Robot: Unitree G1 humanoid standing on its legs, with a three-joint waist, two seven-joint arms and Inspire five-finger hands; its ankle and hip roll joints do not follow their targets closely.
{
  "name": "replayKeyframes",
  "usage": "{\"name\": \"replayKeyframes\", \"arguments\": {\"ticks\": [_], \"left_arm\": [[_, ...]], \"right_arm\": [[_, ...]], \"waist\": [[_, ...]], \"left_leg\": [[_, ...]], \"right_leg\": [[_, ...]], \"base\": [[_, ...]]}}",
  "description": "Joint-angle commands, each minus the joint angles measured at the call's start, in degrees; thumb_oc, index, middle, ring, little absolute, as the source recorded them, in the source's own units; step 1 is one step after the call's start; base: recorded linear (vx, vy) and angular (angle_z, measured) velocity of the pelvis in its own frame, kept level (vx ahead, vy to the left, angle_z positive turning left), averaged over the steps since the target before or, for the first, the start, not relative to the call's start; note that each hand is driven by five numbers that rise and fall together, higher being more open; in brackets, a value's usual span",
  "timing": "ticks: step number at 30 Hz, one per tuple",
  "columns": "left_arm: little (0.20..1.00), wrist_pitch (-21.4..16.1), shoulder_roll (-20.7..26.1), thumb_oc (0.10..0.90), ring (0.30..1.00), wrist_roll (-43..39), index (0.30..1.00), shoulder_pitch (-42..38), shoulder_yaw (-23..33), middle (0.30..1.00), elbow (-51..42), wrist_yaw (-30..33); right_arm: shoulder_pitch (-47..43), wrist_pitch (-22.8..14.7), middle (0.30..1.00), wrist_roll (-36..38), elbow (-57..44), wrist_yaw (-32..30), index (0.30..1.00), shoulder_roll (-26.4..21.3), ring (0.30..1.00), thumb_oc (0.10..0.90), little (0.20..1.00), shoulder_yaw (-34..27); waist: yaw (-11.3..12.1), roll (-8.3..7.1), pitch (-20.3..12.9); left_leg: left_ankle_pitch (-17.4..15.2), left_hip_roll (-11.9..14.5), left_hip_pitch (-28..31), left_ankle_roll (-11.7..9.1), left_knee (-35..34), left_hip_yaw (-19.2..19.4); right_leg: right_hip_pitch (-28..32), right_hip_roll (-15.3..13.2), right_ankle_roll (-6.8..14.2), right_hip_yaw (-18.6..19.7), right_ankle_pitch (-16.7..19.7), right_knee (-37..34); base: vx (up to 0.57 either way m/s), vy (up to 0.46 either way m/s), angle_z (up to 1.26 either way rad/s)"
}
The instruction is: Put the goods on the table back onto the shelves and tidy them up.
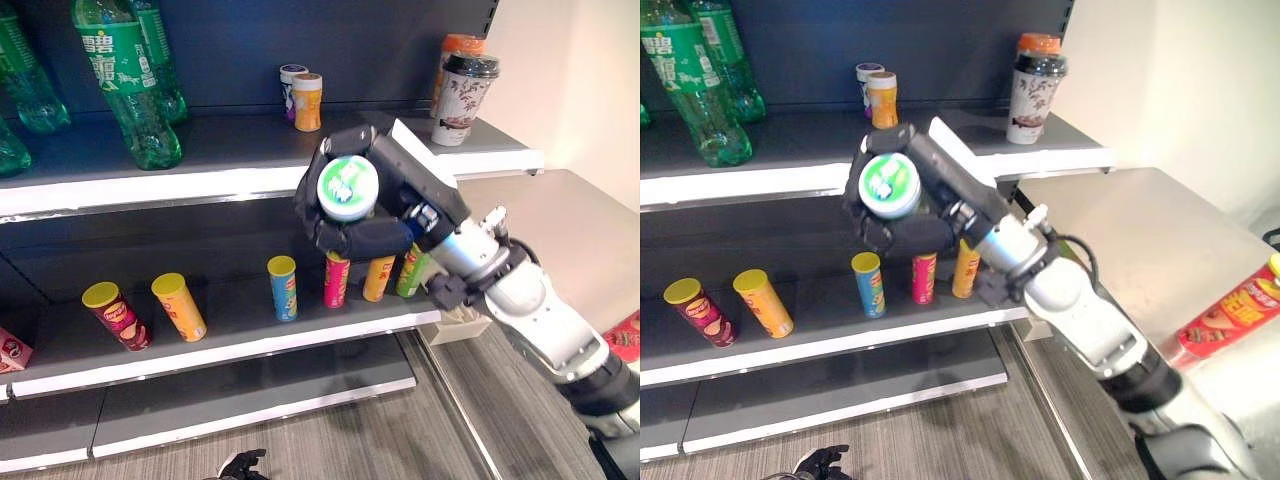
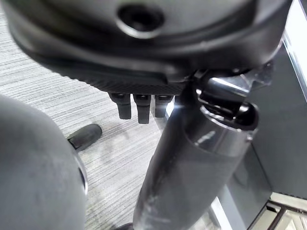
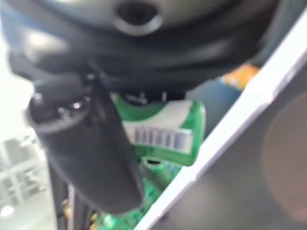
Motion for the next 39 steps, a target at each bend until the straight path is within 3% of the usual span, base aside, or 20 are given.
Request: {"name": "replayKeyframes", "arguments": {"ticks": [1, 7, 13, 18, 20, 35, 39], "left_arm": [[0.900, 0.40, 2.72, 0.800, 0.900, -2.53, 0.900, -0.49, -1.32, 0.900, 1.25, 0.86], [0.900, 0.74, 3.48, 0.800, 0.900, -3.85, 0.900, -1.01, -2.67, 0.900, 1.23, 0.27], [0.900, 1.20, 3.78, 0.800, 0.900, -4.52, 0.900, -2.69, -5.22, 0.900, 1.34, -0.14], [0.900, 1.20, 3.72, 0.800, 0.900, -4.49, 0.900, -2.82, -5.44, 0.900, 1.36, -0.13], [0.900, 0.87, 3.49, 0.800, 0.900, -5.21, 0.900, -4.33, -7.35, 0.900, 2.00, -0.20], [0.900, 0.06, 3.16, 0.800, 0.900, -5.33, 0.900, -7.57, -10.16, 0.900, 2.70, 0.01], [0.900, 0.04, 3.06, 0.800, 0.900, -5.52, 0.900, -7.67, -10.13, 0.900, 3.05, 0.08]], "right_arm": [[-12.70, -0.81, 0.300, 3.67, 3.20, -5.75, 0.300, -0.14, 0.300, 0.400, 0.300, -1.37], [-24.25, 0.77, 0.300, 6.21, 14.38, -7.90, 0.300, 2.08, 0.300, 0.400, 0.300, 3.37], [-33.57, 3.03, 0.300, 5.96, 28.86, -10.65, 0.300, 10.90, 0.300, 0.400, 0.300, 5.80], [-34.53, 3.28, 0.300, 5.18, 30.31, -10.89, 0.300, 11.78, 0.300, 0.400, 0.300, 5.69], [-40.86, 4.55, 0.300, 2.23, 45.12, -12.84, 0.300, 18.25, 0.300, 0.400, 0.300, 5.28], [-47.47, 7.19, 0.300, -5.14, 71.72, -13.83, 0.300, 27.51, 0.300, 0.400, 0.300, 4.25], [-47.91, 7.24, 0.300, -5.58, 72.62, -13.83, 0.300, 27.75, 0.300, 0.400, 0.300, 4.10]], "waist": [[2.60, -1.73, 1.28], [3.38, -1.98, 1.25], [4.06, -2.05, 1.10], [4.10, -1.99, 1.11], [4.62, -2.00, 0.89], [6.26, -2.11, 0.76], [6.38, -2.12, 0.77]], "left_leg": [[-7.77, -1.29, 2.04, 0.63, 0.83, -1.11], [-7.52, -1.35, 2.02, 0.42, 0.83, -1.85], [-7.45, -1.14, 2.25, 0.24, 0.83, -2.48], [-7.44, -1.12, 2.29, 0.25, 0.83, -2.56], [-7.37, -0.90, 2.18, 0.34, 0.83, -3.27], [-7.10, -0.86, 1.18, 0.35, 0.83, -5.59], [-7.00, -0.94, 0.94, 0.33, 0.83, -5.89]], "right_leg": [[2.15, -3.17, 2.15, -1.76, -0.43, 1.52], [2.59, -2.92, 1.86, -2.26, -0.57, 1.94], [3.13, -2.50, 1.39, -2.54, -0.58, 1.89], [3.21, -2.41, 1.33, -2.61, -0.58, 1.89], [3.31, -2.17, 1.00, -2.91, -0.28, 1.98], [4.00, -1.90, 0.82, -4.73, 0.57, 1.49], [3.91, -1.87, 0.82, -4.89, 0.60, 1.59]], "base": [[0.01, -0.006, 0.20], [0.00, -0.012, 0.11], [0.01, -0.008, 0.02], [0.01, -0.005, 0.07], [0.01, -0.016, -0.01], [0.00, -0.011, 0.07], [0.00, -0.001, 0.06]]}}
